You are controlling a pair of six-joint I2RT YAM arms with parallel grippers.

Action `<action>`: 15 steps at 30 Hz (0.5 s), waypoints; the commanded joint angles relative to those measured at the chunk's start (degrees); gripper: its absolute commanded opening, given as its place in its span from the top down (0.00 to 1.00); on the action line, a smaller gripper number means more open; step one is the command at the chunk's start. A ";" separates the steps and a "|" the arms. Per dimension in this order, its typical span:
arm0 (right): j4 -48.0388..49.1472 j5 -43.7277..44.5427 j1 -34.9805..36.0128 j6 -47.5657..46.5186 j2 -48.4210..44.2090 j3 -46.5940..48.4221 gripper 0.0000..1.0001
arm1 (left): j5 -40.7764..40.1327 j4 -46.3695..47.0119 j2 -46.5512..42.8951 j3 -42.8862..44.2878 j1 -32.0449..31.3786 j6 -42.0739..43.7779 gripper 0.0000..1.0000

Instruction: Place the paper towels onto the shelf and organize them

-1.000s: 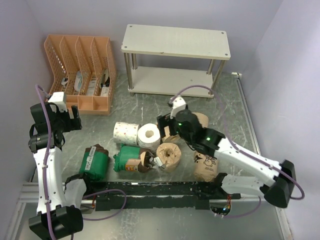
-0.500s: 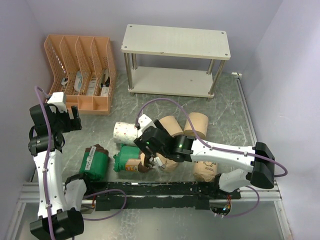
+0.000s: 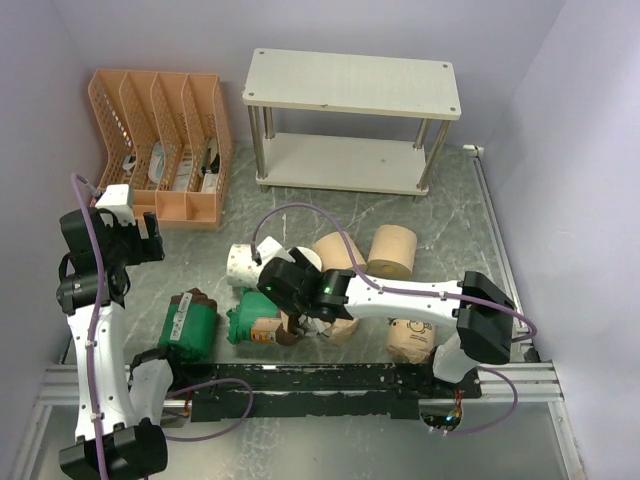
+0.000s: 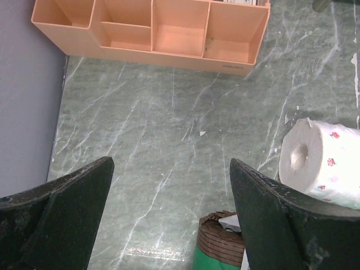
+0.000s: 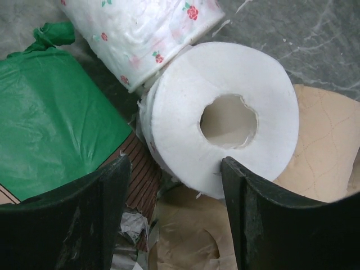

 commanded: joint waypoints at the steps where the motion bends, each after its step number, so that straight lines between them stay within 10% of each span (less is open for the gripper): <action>1: 0.72 0.84 -0.15 -0.22 0.61 1.82 0.36 | -0.74 1.27 -0.95 0.31 -0.52 0.52 0.05; 15: 1.15 -1.28 -1.22 -3.34 2.97 2.54 0.36 | -0.33 1.27 -1.16 0.36 -0.65 0.68 0.05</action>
